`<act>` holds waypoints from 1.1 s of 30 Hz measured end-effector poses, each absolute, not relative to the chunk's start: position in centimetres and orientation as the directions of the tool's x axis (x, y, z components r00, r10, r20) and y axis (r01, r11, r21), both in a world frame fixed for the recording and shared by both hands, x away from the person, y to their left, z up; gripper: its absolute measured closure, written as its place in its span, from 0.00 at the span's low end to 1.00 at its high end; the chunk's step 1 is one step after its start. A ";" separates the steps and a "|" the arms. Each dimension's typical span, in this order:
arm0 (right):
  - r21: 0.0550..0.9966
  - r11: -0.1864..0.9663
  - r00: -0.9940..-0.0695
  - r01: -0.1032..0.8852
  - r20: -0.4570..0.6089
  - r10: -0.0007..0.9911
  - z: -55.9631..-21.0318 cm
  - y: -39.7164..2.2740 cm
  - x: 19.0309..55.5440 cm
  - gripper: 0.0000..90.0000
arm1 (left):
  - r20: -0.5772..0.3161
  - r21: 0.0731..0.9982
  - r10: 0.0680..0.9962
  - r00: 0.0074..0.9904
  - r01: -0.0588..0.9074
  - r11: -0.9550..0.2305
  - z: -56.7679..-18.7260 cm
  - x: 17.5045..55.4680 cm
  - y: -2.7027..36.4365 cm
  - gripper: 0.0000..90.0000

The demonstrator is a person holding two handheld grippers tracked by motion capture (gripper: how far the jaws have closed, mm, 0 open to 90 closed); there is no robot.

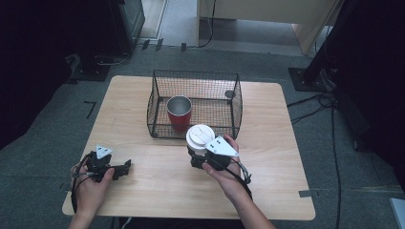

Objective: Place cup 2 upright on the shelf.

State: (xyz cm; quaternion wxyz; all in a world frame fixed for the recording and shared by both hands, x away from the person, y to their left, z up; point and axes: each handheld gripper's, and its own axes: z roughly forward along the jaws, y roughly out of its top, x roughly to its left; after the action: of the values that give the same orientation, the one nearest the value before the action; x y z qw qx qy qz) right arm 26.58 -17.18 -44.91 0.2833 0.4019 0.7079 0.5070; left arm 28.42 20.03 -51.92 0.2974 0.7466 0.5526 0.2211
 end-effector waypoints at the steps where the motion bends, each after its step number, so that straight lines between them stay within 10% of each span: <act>1: 0.946 0.163 -0.516 0.282 0.006 0.856 -44.9 -17.2 26.6 0.18 | 0.002 0.688 0.957 0.292 0.694 -0.212 -51.9 28.4 20.0 0.00; 33: 0.990 0.079 -0.509 0.121 -0.007 0.861 -40.3 -18.1 26.2 0.18 | 0.009 0.686 0.957 0.290 0.694 -0.217 -51.9 28.4 19.9 0.00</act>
State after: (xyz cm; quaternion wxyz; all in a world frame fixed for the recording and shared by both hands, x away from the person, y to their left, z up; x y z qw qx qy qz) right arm 26.19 -18.08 -40.32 0.3262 0.3728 0.6581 0.5670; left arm 28.42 19.94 -51.93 0.2941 0.7474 0.5523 0.2232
